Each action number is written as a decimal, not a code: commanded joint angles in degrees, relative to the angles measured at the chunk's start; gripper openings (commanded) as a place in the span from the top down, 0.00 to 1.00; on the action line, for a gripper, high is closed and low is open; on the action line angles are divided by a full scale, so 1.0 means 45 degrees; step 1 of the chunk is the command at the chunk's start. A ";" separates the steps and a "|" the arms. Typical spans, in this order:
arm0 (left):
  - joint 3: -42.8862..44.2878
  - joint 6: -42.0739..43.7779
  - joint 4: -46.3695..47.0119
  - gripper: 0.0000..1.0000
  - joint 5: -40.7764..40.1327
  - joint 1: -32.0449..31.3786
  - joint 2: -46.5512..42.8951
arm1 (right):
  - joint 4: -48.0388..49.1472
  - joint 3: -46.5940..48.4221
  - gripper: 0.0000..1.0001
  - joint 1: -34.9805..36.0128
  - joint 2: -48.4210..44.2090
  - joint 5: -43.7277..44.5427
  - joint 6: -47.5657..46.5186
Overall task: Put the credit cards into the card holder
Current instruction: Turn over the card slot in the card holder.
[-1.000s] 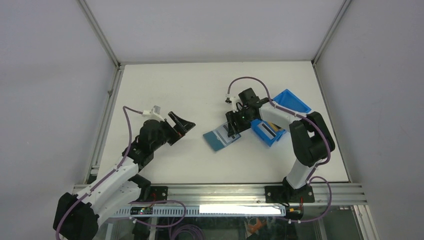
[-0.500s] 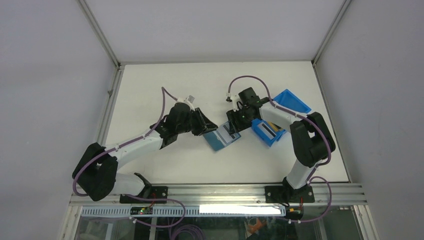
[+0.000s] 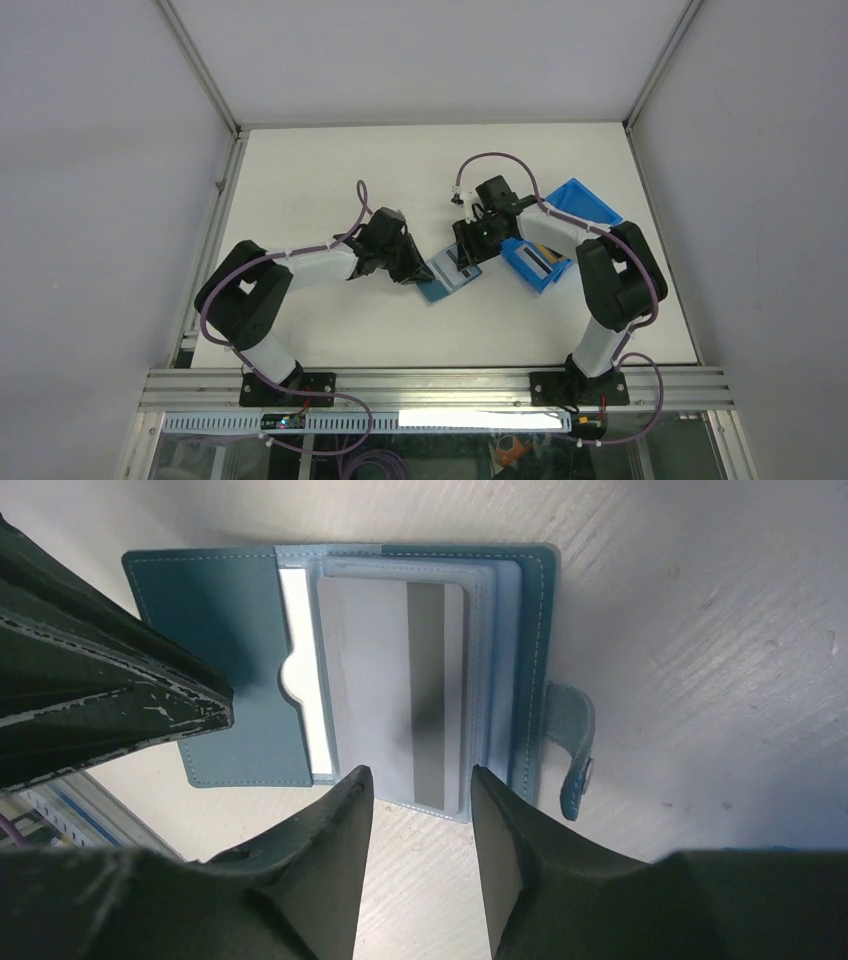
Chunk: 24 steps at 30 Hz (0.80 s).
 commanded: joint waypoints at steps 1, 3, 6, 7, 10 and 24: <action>0.0654 0.0290 0.0391 0.85 0.0576 -0.0043 0.0446 | 0.0379 0.0209 0.57 0.0036 0.0163 -0.0395 0.0361; 0.0594 0.0256 0.0408 0.86 0.0627 -0.0041 0.0739 | 0.0377 0.0208 0.57 0.0058 0.0267 -0.0401 0.0365; 0.0474 0.0252 0.0461 0.86 0.0700 -0.0043 0.1015 | 0.0326 0.0282 0.57 0.0078 0.0442 -0.0204 0.0319; 0.0446 0.0251 0.0485 0.86 0.0696 -0.0043 0.1087 | 0.0289 0.0323 0.57 0.0086 0.0503 -0.0137 0.0312; 0.0376 0.0267 0.0538 0.87 0.0739 -0.0043 0.1285 | 0.0146 0.0453 0.57 0.0180 0.0626 0.0233 0.0152; 0.0440 0.0212 0.0759 0.88 0.1048 -0.0043 0.1903 | 0.0231 0.0257 0.62 0.0557 -0.0097 -0.0920 0.0148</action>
